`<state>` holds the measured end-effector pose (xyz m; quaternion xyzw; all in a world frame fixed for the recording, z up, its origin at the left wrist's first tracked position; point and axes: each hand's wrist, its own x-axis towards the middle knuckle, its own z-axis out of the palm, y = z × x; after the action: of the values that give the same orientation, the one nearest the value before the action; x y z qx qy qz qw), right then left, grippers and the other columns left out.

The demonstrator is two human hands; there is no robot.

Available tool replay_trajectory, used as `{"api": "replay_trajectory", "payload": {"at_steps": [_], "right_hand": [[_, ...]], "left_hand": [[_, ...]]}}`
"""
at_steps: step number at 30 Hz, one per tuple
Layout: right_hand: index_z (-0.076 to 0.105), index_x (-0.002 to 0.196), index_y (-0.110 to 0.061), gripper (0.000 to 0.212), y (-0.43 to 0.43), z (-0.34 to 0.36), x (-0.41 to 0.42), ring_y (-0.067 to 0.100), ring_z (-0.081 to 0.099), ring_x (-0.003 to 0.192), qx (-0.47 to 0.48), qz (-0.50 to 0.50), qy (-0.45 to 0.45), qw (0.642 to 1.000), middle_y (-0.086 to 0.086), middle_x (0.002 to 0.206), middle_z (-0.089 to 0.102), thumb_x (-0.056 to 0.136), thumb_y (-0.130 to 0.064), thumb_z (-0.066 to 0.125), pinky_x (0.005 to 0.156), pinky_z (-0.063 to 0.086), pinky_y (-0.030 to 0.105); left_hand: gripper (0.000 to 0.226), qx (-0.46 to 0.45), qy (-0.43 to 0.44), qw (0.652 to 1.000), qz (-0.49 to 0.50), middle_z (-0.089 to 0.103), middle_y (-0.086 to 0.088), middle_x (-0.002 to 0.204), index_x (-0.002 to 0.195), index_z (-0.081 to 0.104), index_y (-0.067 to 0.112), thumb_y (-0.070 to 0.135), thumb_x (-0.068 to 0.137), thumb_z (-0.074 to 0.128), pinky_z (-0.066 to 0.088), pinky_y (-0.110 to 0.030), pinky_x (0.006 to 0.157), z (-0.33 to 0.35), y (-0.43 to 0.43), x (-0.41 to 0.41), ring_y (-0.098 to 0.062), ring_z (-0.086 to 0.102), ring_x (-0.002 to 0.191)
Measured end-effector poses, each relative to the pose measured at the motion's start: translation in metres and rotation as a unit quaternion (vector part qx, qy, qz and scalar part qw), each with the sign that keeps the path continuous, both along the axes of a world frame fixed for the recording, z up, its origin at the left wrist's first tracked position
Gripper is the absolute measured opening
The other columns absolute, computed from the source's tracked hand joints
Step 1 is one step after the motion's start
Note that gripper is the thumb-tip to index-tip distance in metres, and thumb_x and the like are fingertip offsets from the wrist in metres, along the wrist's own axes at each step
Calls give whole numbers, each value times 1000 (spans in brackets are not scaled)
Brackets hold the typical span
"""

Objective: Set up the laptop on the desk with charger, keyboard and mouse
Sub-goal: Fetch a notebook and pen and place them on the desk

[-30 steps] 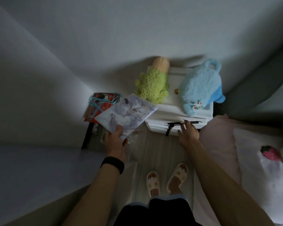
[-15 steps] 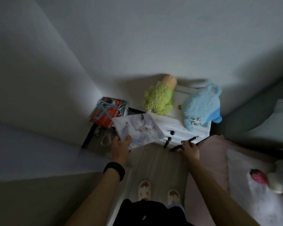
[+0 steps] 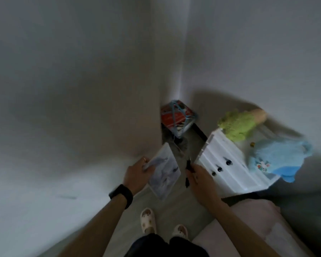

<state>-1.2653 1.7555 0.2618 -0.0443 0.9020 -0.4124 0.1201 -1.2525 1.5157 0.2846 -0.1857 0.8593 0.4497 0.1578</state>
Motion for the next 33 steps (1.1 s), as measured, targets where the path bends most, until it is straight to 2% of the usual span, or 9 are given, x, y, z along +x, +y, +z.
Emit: {"api": "replay_trajectory", "payload": {"at_steps": [2, 4, 8, 12, 16, 20, 27, 30, 33], "right_hand": [[57, 97, -22, 12, -33, 2, 14, 1, 49, 74, 16, 100, 36, 994, -17, 86, 51, 104, -25, 49, 65, 38, 17], [60, 99, -21, 15, -71, 0, 27, 4, 47, 76, 22, 186, 57, 981, -14, 91, 50, 103, -29, 49, 69, 39, 20], [67, 106, -18, 27, -169, 7, 61, 13, 52, 92, 32, 313, 77, 946, -13, 101, 53, 101, -36, 48, 84, 48, 32], [68, 103, -22, 19, -288, 32, 127, 9, 57, 87, -8, 411, 100, 906, -16, 91, 51, 95, -36, 59, 78, 48, 26], [66, 105, -22, 17, -410, 50, 218, -3, 50, 82, -24, 527, 120, 841, -18, 87, 50, 98, -35, 58, 69, 37, 9], [63, 109, -24, 20, -519, 70, 317, 4, 54, 80, -37, 602, 121, 789, -13, 90, 56, 99, -39, 53, 68, 42, 17], [62, 102, -24, 19, -672, 113, 480, 6, 56, 72, -85, 697, 137, 699, -12, 82, 59, 100, -40, 51, 65, 47, 27], [63, 99, -25, 20, -731, 128, 542, 7, 57, 69, -108, 731, 142, 659, -11, 82, 62, 99, -43, 52, 63, 49, 28], [63, 96, -25, 22, -788, 137, 596, 8, 58, 68, -128, 754, 131, 631, -10, 81, 63, 98, -45, 53, 62, 49, 29]], "left_hand": [[14, -4, -2, 999, 40, 68, 3, 75, 88, 57, 28, 41, 95, 56, 43, -27, 56, 6, -31, 39, -13, 60, 62], [10, -21, -5, 996, 84, 69, 5, 77, 89, 57, 32, 42, 94, 58, 42, -22, 55, 9, -67, 83, -11, 62, 64], [13, -59, -12, 977, 203, 72, -1, 85, 96, 61, 31, 43, 91, 61, 49, -31, 68, 14, -142, 180, -23, 66, 81], [12, -73, 11, 934, 350, 70, 2, 81, 92, 60, 32, 42, 89, 64, 47, -30, 67, 25, -219, 304, -21, 64, 79], [14, -69, 28, 867, 494, 71, 4, 82, 94, 62, 29, 40, 87, 67, 47, -28, 68, 31, -289, 439, -18, 65, 81], [13, -54, 56, 791, 606, 72, 7, 87, 92, 63, 32, 43, 87, 67, 54, -34, 77, 41, -349, 565, -14, 67, 84], [18, -75, 103, 630, 766, 71, 7, 89, 96, 64, 29, 45, 88, 65, 48, -29, 68, 75, -421, 737, -16, 67, 83], [13, -85, 130, 560, 814, 70, 6, 82, 89, 64, 27, 40, 89, 65, 47, -31, 65, 93, -445, 794, -17, 64, 76], [13, -106, 140, 501, 848, 70, 5, 77, 80, 64, 35, 48, 81, 64, 50, -37, 66, 107, -470, 849, -20, 64, 72]]}}
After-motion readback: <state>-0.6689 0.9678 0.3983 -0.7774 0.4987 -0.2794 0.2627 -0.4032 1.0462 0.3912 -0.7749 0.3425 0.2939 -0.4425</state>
